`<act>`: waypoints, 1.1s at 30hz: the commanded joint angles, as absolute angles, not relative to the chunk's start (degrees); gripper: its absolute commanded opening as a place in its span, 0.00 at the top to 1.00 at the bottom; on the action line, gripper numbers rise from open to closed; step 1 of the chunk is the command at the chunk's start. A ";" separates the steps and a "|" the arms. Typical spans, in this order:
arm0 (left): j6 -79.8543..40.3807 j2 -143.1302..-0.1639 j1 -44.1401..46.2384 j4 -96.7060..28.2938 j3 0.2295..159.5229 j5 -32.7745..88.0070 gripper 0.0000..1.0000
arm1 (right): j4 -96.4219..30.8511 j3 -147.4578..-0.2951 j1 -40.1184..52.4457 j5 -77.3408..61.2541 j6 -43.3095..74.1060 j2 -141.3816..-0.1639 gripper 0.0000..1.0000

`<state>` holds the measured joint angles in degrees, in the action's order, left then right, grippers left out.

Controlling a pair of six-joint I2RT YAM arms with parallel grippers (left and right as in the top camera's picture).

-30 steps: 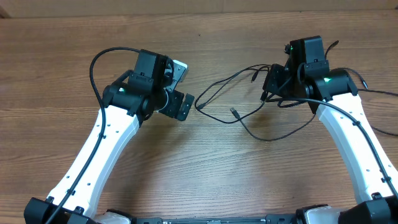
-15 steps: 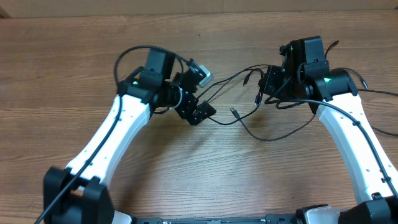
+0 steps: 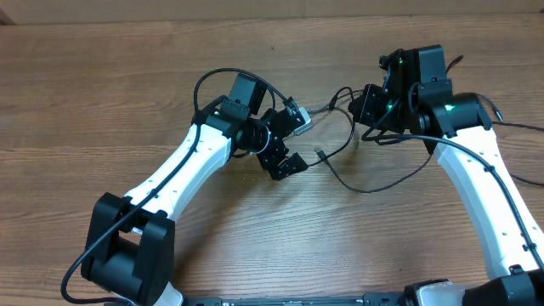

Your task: Untangle cables

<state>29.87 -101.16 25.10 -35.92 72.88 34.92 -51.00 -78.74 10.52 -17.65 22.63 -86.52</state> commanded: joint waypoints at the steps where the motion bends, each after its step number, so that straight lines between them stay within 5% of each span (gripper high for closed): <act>1: 30.85 -101.27 24.93 -35.70 72.69 32.38 0.01 | -50.70 -80.71 10.37 -18.09 22.20 -86.26 0.96; 18: 27.81 -101.27 24.88 -35.90 72.69 29.17 0.00 | -50.17 -85.93 10.37 -19.18 22.15 -86.15 0.96; 33: 23.49 -101.27 24.73 -36.05 72.69 25.91 0.00 | -74.28 -140.18 10.39 7.31 16.93 -86.15 0.96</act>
